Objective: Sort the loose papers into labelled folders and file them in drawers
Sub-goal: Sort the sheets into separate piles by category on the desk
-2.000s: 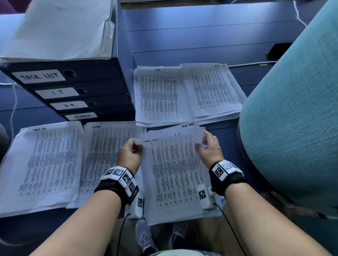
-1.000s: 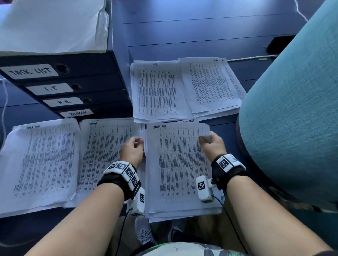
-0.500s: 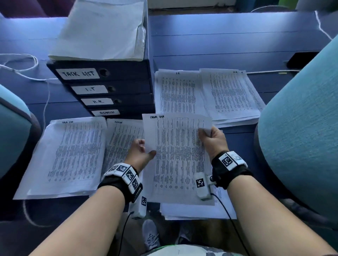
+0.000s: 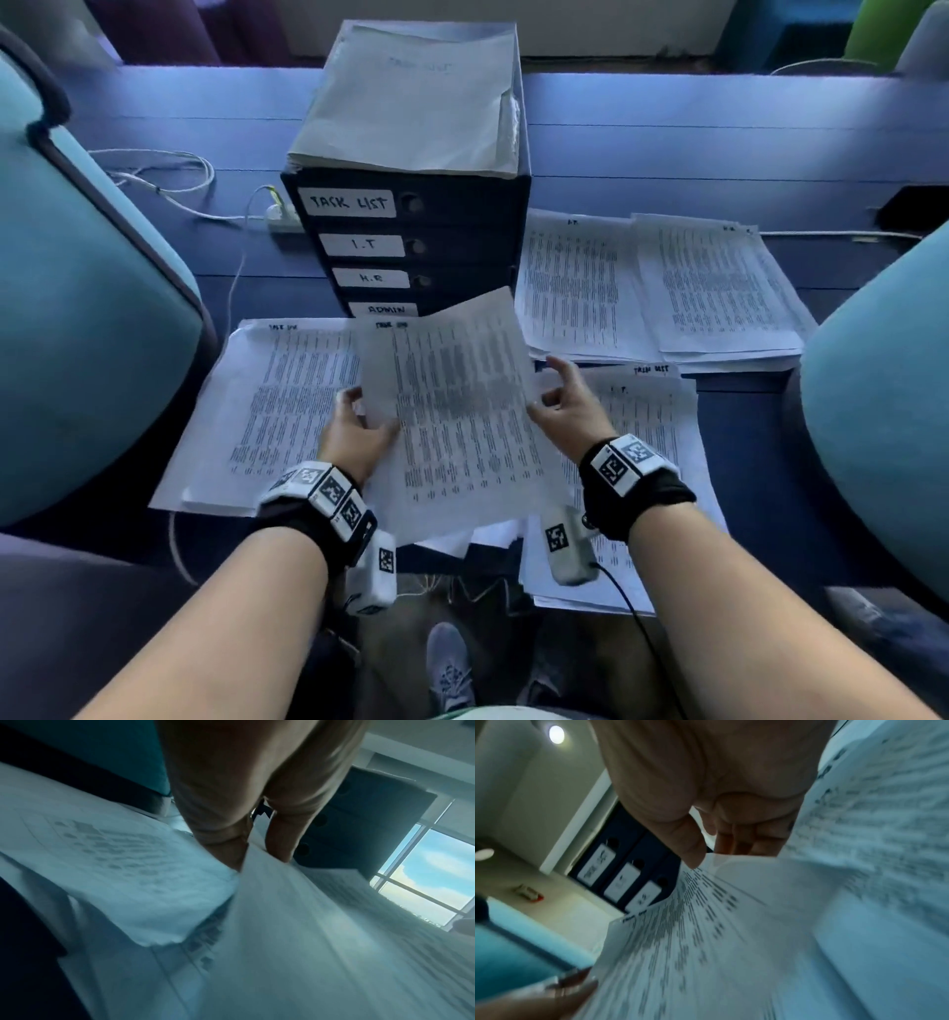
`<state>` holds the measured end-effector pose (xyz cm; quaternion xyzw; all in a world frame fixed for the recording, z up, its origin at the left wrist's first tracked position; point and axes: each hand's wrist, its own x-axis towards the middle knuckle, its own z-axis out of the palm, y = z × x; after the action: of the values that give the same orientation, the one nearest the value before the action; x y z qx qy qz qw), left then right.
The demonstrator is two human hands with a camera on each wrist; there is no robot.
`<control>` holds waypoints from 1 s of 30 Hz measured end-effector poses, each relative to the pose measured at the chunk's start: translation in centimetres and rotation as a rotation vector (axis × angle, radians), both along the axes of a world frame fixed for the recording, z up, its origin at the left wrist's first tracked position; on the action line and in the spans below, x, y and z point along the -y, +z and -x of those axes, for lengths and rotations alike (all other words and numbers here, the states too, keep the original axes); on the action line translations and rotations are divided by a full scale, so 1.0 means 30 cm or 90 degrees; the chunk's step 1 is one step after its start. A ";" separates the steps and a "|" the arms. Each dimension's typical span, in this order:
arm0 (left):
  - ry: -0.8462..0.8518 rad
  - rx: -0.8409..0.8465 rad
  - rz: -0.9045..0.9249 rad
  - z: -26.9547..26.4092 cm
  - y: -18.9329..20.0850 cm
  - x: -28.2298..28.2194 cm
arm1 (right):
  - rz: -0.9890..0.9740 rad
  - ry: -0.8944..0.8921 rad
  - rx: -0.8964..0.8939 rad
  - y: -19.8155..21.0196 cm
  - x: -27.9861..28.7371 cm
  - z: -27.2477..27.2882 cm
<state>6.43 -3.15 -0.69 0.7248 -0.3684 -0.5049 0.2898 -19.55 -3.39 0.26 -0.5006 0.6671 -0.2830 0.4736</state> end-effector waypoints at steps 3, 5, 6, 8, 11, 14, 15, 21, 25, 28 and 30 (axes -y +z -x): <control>0.052 0.010 -0.009 -0.090 0.002 0.000 | -0.007 0.036 -0.048 -0.042 -0.035 -0.098; 0.043 0.014 -0.018 -0.134 0.004 -0.004 | 0.003 0.009 -0.091 -0.081 -0.045 -0.164; 0.018 0.031 -0.016 -0.153 -0.004 -0.006 | 0.010 -0.008 -0.113 -0.099 -0.049 -0.194; -0.048 0.108 -0.010 -0.186 -0.016 -0.019 | 0.059 -0.009 -0.169 -0.134 -0.052 -0.249; -0.089 0.270 -0.008 -0.243 -0.029 -0.043 | 0.088 0.039 -0.207 -0.171 -0.058 -0.325; -0.079 0.396 0.003 -0.319 -0.037 -0.053 | 0.060 0.126 -0.191 -0.188 -0.069 -0.395; -0.074 0.416 0.006 -0.345 -0.041 -0.051 | 0.054 0.159 -0.193 -0.190 -0.072 -0.416; -0.051 0.499 -0.025 -0.395 -0.058 -0.065 | 0.011 0.332 -0.232 -0.161 -0.073 -0.521; -0.140 0.529 0.002 -0.359 -0.081 -0.071 | 0.014 0.345 -0.185 -0.154 -0.066 -0.584; -0.228 0.467 0.023 -0.343 -0.121 -0.067 | 0.019 0.367 -0.200 -0.165 -0.055 -0.611; -0.260 0.448 -0.008 -0.343 -0.146 -0.066 | 0.056 0.344 -0.274 -0.186 -0.058 -0.613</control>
<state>16.74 -1.16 -5.06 0.7670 -0.5782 -0.2757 0.0356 -1.15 -1.64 -5.31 -0.7272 0.5822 -0.0636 0.3579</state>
